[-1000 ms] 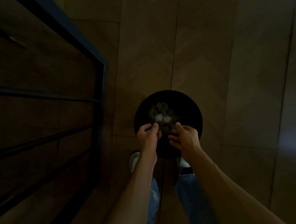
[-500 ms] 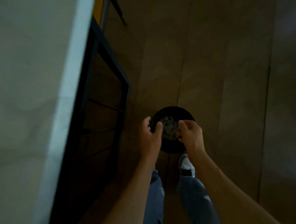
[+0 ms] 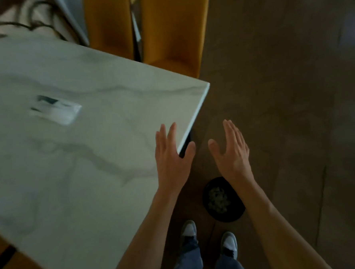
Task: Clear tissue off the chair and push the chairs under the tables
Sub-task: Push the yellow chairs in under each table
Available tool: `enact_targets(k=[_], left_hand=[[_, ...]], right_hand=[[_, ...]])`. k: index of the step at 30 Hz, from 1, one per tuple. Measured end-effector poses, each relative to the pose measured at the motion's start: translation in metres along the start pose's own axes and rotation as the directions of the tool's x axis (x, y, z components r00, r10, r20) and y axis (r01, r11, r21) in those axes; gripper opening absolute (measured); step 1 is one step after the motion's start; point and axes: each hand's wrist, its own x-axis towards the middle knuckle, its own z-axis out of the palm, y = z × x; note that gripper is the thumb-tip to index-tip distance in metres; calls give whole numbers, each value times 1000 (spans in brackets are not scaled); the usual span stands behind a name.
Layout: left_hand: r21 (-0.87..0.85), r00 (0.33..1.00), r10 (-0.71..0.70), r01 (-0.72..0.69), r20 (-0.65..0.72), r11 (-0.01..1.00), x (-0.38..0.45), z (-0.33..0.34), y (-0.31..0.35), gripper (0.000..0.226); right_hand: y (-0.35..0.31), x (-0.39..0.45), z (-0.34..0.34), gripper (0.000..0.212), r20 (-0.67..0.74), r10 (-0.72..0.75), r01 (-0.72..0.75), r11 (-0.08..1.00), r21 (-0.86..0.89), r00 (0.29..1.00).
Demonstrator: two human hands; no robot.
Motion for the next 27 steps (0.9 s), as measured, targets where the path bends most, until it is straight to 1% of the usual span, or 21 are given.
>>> enact_targets(k=[4, 6, 9, 13, 16, 20, 24, 27], left_hand=[[188, 992, 66, -45, -111, 981, 0, -64, 17, 79], [254, 983, 81, -36, -167, 967, -6, -95, 20, 81], [306, 960, 52, 37, -277, 951, -22, -139, 22, 82], [326, 915, -15, 159, -403, 932, -56, -187, 22, 84], [318, 866, -48, 233, -497, 919, -87, -218, 20, 84], [315, 775, -63, 328, -628, 891, -137, -252, 11, 80], [289, 666, -105, 454, -738, 843, -196, -289, -2, 81], [236, 572, -144, 537, -808, 810, -248, -320, -13, 83]], right_hand=[[-64, 3, -7, 82, 34, -196, 198, 977, -84, 980], [-90, 2, -9, 85, 62, -263, 268, 958, -102, 963], [-121, -4, -8, 85, 128, -341, 355, 928, -112, 931], [-159, -25, 1, 81, 220, -459, 491, 864, -116, 861], [-188, -49, 11, 81, 256, -542, 577, 812, -86, 801], [-227, -83, 24, 85, 301, -658, 695, 719, -20, 690], [-271, -129, 42, 86, 330, -768, 795, 602, 76, 549], [-307, -173, 58, 85, 347, -837, 852, 498, 161, 424]])
